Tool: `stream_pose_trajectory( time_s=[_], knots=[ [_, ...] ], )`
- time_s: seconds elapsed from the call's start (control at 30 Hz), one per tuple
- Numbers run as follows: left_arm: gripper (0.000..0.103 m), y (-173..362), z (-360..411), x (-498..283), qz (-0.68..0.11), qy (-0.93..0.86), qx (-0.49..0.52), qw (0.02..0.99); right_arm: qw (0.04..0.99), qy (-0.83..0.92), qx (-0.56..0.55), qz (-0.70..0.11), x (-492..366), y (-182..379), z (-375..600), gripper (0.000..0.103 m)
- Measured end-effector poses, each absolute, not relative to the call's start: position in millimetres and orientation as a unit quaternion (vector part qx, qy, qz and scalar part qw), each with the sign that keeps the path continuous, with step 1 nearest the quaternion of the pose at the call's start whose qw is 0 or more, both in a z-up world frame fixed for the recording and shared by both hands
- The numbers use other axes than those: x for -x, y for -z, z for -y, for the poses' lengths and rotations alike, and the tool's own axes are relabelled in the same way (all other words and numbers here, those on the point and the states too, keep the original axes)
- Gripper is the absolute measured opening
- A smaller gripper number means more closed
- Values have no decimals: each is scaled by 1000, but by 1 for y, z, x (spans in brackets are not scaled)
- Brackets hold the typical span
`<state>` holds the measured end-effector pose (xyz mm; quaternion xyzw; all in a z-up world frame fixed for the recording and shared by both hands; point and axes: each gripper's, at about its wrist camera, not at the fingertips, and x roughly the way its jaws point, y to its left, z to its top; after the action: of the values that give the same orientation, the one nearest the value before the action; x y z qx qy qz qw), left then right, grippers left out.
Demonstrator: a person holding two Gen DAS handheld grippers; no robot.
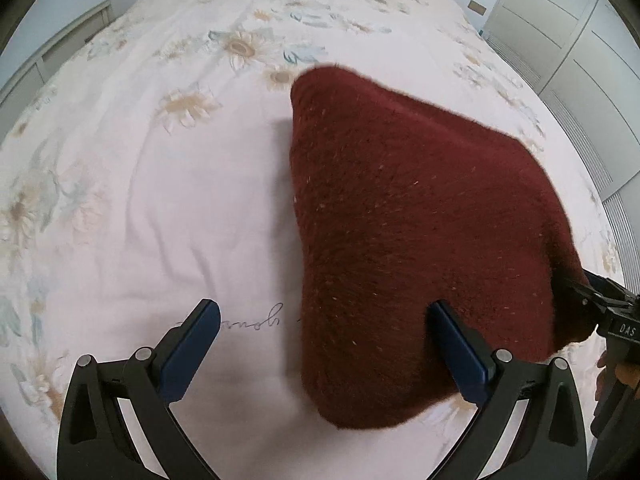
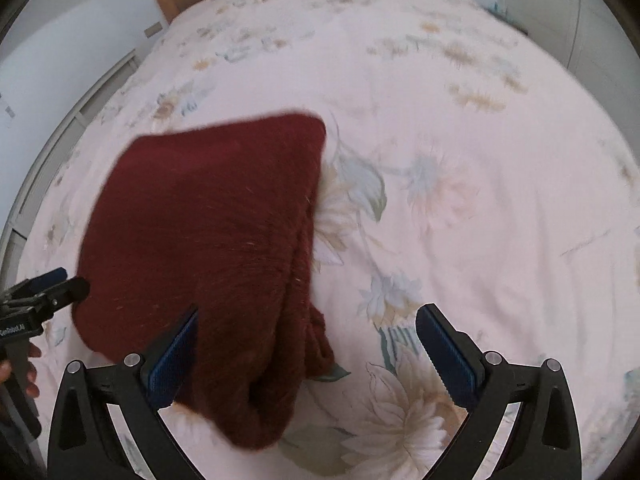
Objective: Fold small clothes
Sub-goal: 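Release the folded sweater and lift both tools away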
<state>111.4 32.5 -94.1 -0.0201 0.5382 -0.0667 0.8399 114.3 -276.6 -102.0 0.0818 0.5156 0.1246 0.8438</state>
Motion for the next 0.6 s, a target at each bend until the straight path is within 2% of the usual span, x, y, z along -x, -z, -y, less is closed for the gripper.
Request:
stream_pose_trajectory(
  time_s=[0.33, 0.6],
  knots=[
    [102, 4, -33, -69, -490, 27, 20, 871, 886, -107, -46, -448, -53, -1, 289, 102],
    [102, -29, -28, -20, -467, -3, -13, 884, 900, -77, -27, -429, -2, -34, 307, 102]
  ],
)
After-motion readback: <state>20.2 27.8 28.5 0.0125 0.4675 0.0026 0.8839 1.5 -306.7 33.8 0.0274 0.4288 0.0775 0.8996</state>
